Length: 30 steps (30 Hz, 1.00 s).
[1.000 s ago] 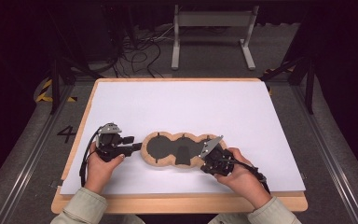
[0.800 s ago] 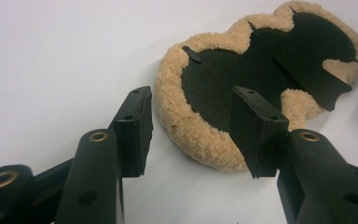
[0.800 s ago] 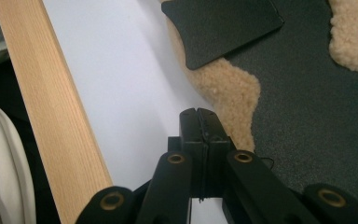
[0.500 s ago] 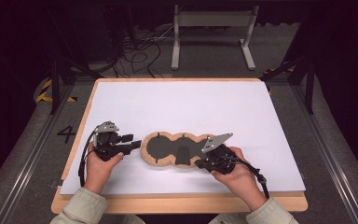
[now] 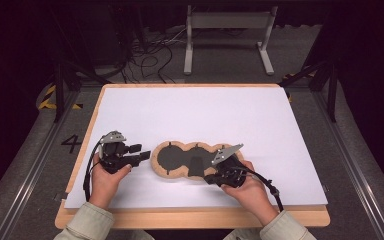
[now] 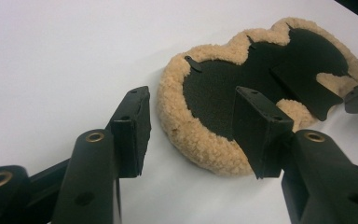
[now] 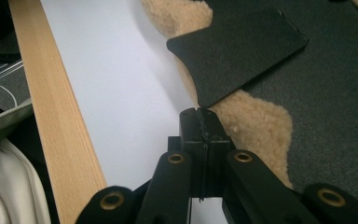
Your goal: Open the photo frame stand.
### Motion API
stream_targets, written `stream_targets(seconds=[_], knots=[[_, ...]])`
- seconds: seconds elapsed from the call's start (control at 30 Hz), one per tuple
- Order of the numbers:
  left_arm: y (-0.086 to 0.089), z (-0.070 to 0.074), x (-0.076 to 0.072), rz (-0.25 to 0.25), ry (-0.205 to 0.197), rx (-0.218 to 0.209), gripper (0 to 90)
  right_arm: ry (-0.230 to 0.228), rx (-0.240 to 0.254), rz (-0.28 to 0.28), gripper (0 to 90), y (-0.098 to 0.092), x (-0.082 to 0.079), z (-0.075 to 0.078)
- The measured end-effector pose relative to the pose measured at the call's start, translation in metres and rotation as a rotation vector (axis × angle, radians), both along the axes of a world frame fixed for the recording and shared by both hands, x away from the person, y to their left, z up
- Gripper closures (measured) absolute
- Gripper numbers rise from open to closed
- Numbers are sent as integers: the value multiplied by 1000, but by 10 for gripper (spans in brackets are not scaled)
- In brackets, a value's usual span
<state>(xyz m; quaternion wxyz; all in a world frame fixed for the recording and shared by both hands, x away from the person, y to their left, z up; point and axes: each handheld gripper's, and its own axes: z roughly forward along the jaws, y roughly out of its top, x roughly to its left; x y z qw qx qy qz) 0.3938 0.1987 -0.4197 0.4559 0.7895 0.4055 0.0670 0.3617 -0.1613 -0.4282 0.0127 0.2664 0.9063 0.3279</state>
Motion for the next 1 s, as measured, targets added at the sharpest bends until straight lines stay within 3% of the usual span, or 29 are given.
stream_targets(seconds=[0.2, 0.4, 0.6, 0.77, 1.0], knots=[[-1, -1, 0, -6, 2, 3, 478, 26, -6, -13, 900, 1, 2, -6], [-2, -2, 1, -12, 7, 9, 475, 23, 18, -7, 900, 3, 3, -8], [-1, -2, 0, -10, 7, 10, 474, -14, 61, -16, 900, 0, 1, 1], [-2, -3, 1, -19, 18, 7, 477, -73, 111, -38, 900, -3, 2, 10], [-3, -4, 1, -22, 27, 15, 480, -140, 142, -68, 900, -6, 1, 16]])
